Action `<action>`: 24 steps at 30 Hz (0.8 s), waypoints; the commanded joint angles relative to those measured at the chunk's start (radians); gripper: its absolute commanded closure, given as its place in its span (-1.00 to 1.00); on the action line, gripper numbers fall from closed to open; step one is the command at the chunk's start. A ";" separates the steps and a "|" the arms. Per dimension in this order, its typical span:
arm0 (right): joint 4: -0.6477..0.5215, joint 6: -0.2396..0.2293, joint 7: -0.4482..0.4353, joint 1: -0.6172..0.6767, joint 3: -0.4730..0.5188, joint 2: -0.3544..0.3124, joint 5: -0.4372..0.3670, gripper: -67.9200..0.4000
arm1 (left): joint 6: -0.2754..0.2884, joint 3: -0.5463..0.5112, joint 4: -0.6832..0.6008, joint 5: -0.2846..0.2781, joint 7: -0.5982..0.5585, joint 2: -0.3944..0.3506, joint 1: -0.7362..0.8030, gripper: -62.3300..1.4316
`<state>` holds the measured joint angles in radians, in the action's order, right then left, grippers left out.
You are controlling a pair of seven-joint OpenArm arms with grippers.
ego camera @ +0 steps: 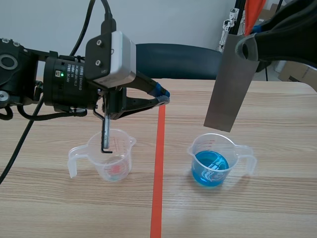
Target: Do the redox reaction experiment. lower the plate into the blue solution
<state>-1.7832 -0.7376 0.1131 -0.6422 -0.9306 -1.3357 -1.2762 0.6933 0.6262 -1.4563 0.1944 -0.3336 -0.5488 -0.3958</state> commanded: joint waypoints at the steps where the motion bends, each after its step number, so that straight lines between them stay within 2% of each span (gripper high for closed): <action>1: 0.001 -0.008 -0.014 -0.017 0.023 -0.005 -0.018 0.98 | 0.003 -0.004 -0.009 -0.009 -0.010 0.005 -0.004 0.84; 24: 0.002 -0.008 -0.005 -0.013 0.023 -0.005 -0.011 0.98 | 0.003 -0.004 -0.009 -0.009 -0.010 0.005 -0.004 0.84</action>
<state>-1.7832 -0.7376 0.1204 -0.6422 -0.9306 -1.3357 -1.2755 0.6933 0.6262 -1.4563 0.1944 -0.3336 -0.5488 -0.3958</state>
